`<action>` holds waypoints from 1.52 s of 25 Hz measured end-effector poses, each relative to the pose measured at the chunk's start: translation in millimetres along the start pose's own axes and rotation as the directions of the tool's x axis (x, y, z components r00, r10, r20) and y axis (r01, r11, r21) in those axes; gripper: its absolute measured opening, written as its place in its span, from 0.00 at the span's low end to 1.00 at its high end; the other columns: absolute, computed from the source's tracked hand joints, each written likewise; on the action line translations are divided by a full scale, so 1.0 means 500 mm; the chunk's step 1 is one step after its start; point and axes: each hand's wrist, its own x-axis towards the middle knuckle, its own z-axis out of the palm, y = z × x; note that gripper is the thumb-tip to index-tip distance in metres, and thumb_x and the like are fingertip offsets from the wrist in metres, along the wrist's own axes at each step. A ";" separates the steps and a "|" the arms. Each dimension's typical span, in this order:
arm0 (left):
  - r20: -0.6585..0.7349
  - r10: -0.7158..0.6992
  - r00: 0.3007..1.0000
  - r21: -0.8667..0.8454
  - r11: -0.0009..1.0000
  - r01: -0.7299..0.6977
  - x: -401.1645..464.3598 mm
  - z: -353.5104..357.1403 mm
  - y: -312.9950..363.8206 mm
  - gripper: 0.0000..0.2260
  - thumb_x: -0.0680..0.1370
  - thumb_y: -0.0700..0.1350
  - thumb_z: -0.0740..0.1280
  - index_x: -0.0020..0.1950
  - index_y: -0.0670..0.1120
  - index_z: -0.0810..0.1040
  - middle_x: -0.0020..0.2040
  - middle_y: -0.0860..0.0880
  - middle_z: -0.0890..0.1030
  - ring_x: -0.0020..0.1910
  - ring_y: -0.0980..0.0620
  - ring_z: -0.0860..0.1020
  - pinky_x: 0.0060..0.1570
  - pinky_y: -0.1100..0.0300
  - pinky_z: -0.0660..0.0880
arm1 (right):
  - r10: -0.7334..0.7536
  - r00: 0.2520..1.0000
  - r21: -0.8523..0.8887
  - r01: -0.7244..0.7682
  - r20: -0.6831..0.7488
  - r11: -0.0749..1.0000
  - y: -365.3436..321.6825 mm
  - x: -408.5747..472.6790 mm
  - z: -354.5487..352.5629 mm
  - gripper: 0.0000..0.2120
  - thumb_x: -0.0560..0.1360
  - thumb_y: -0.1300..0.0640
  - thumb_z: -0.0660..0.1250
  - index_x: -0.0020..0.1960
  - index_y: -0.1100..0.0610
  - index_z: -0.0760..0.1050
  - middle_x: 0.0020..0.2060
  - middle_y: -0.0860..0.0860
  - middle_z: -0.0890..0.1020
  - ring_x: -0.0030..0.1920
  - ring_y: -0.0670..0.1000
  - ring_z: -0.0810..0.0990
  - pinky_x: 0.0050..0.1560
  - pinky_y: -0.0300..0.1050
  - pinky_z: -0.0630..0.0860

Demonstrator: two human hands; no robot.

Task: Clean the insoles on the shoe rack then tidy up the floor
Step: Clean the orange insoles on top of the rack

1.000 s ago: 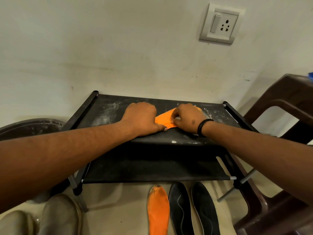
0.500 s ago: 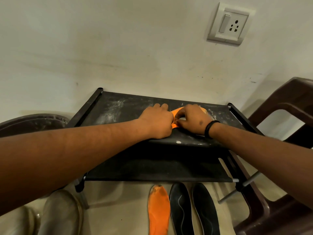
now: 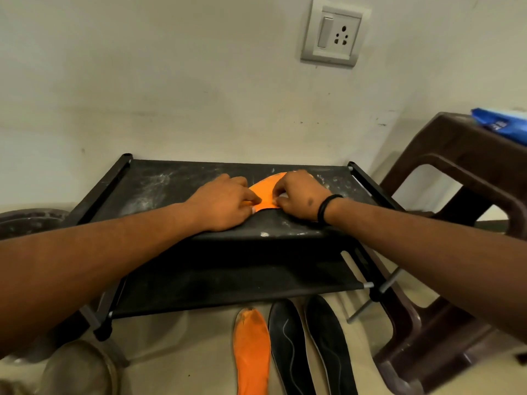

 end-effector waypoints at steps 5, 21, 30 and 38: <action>-0.013 0.010 1.000 0.004 1.000 -0.010 0.003 0.000 0.000 0.17 0.83 0.54 0.60 0.72 0.57 0.74 0.62 0.49 0.74 0.60 0.46 0.69 0.61 0.47 0.70 | 0.059 0.998 -0.127 -0.063 -0.035 0.990 0.037 0.009 -0.015 0.09 0.75 0.55 0.65 0.50 0.54 0.82 0.50 0.54 0.84 0.49 0.57 0.81 0.52 0.51 0.79; 0.009 0.131 0.991 -0.059 0.990 -0.130 0.007 0.002 -0.009 0.16 0.84 0.49 0.61 0.72 0.51 0.76 0.75 0.54 0.72 0.70 0.50 0.69 0.69 0.58 0.62 | 0.206 0.972 -0.198 -0.225 -0.110 0.954 0.060 0.019 -0.015 0.10 0.76 0.53 0.63 0.52 0.54 0.80 0.48 0.54 0.83 0.47 0.57 0.80 0.53 0.52 0.76; -0.016 0.109 0.994 -0.058 0.992 -0.109 0.011 0.008 -0.013 0.16 0.83 0.51 0.62 0.71 0.53 0.76 0.74 0.55 0.72 0.68 0.50 0.69 0.68 0.54 0.67 | 0.176 0.982 -0.048 -0.180 -0.076 0.983 0.057 0.008 0.003 0.11 0.75 0.53 0.65 0.52 0.57 0.82 0.49 0.55 0.84 0.49 0.56 0.82 0.55 0.55 0.79; -0.027 0.107 0.994 -0.052 0.993 -0.108 0.015 0.011 -0.013 0.15 0.83 0.51 0.62 0.69 0.53 0.78 0.73 0.55 0.74 0.67 0.49 0.71 0.68 0.52 0.67 | 0.067 0.996 -0.017 -0.068 -0.061 0.998 0.013 0.017 0.010 0.09 0.75 0.51 0.67 0.50 0.53 0.82 0.50 0.51 0.84 0.50 0.54 0.81 0.54 0.52 0.79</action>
